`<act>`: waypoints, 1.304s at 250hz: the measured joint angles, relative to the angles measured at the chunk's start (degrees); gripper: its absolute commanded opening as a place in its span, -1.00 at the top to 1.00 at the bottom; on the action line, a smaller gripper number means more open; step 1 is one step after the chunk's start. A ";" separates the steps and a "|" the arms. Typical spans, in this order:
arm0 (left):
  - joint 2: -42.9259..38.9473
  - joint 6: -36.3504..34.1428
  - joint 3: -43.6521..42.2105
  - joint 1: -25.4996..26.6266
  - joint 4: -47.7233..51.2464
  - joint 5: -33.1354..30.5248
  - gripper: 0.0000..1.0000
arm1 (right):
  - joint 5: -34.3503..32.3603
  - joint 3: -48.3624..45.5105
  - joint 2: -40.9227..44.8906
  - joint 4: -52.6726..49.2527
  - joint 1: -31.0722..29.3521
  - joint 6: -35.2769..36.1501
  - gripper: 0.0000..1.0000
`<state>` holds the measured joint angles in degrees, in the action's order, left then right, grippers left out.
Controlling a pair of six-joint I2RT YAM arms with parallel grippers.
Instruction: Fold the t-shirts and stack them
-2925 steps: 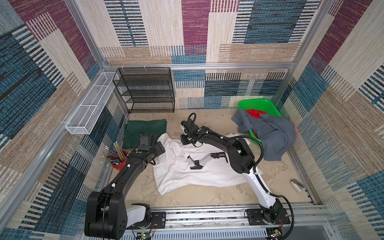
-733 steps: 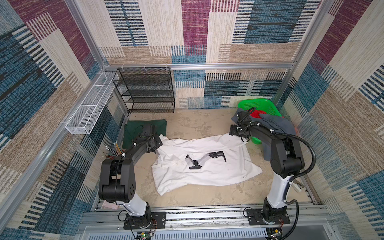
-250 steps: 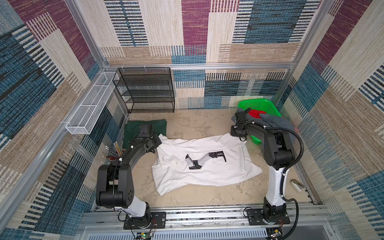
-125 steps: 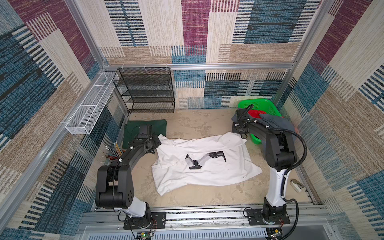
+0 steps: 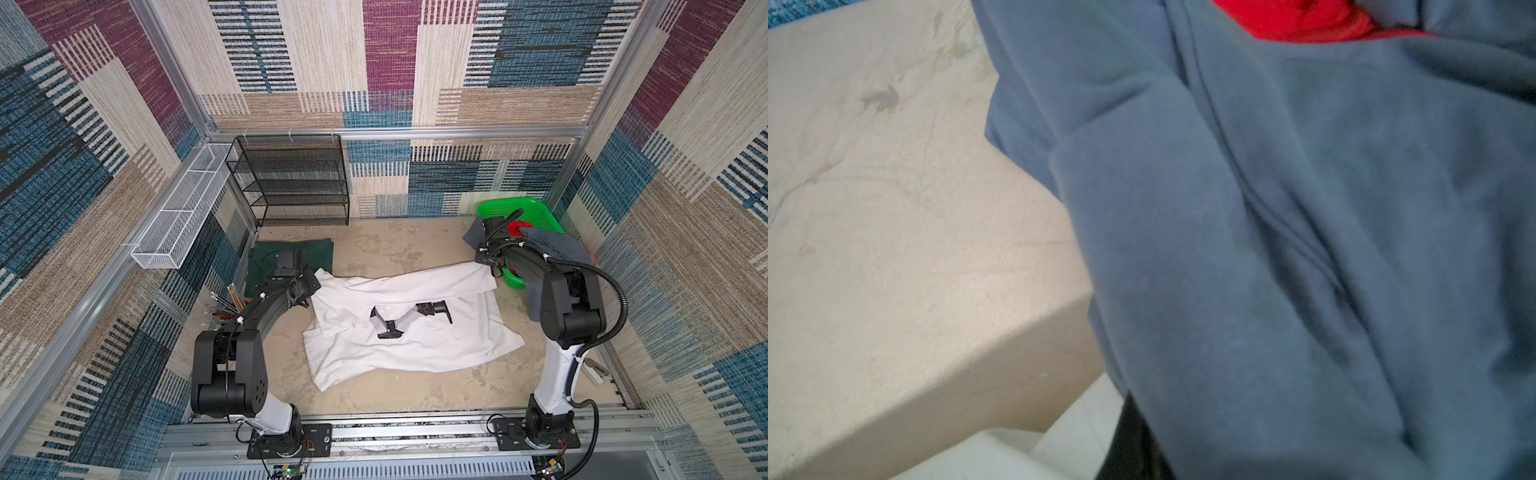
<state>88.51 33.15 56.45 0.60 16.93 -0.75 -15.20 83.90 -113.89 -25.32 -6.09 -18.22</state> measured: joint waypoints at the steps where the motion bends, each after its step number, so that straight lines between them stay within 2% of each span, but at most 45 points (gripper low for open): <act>1: 0.00 0.02 -0.02 0.00 0.00 0.00 1.00 | -0.02 -0.04 0.02 0.04 0.07 0.00 1.00; 96: -0.11 0.96 -0.42 -0.20 -0.15 -0.33 1.00 | 0.66 -1.03 0.46 1.33 1.07 -1.20 0.99; 107: -0.28 0.96 -0.42 -0.22 -0.15 -0.26 1.00 | 1.77 -1.01 0.55 1.51 1.07 -0.96 0.68; 121: -0.66 0.96 -0.42 -0.24 -0.13 0.96 0.57 | 3.61 -1.01 0.90 1.51 1.07 -0.52 0.13; 128: -0.94 0.94 -0.42 -0.24 -0.13 1.51 0.40 | 4.85 -1.05 1.31 1.51 1.07 -0.20 -0.10; 132: -1.14 0.94 -0.42 -0.24 -0.13 1.62 0.25 | 5.44 -1.11 1.55 1.51 1.07 0.02 -0.22; 140: -1.75 0.94 -0.42 -0.22 -0.11 2.29 0.04 | 6.93 -1.49 2.32 1.81 1.07 0.39 -0.42; 152: -2.97 0.96 -0.79 -0.28 -0.42 3.06 -0.16 | 9.18 -2.27 3.80 2.01 1.07 0.50 -0.64; 166: -5.11 1.03 -1.95 -0.37 -0.76 4.33 -0.45 | 12.66 -3.21 5.90 1.90 1.07 0.98 -0.99; 192: -10.40 1.55 -4.98 -0.33 -0.72 5.86 -0.77 | 19.54 -7.43 12.24 2.40 1.07 1.95 -0.97; 209: -14.36 1.66 -6.67 -0.33 -0.24 6.05 -0.90 | 22.21 -10.97 17.64 2.71 1.01 1.90 -0.97; 277: -28.85 2.71 -14.05 0.37 3.08 6.99 -0.99 | 22.56 -24.59 37.33 1.62 1.07 -0.79 -0.97; 326: -40.37 4.09 -20.76 3.82 8.52 6.95 -0.97 | 19.87 -33.79 45.92 -4.66 1.07 -3.78 -0.97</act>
<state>48.14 37.23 35.68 4.43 25.45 6.20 4.67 50.11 -67.96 -29.98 -5.02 -22.00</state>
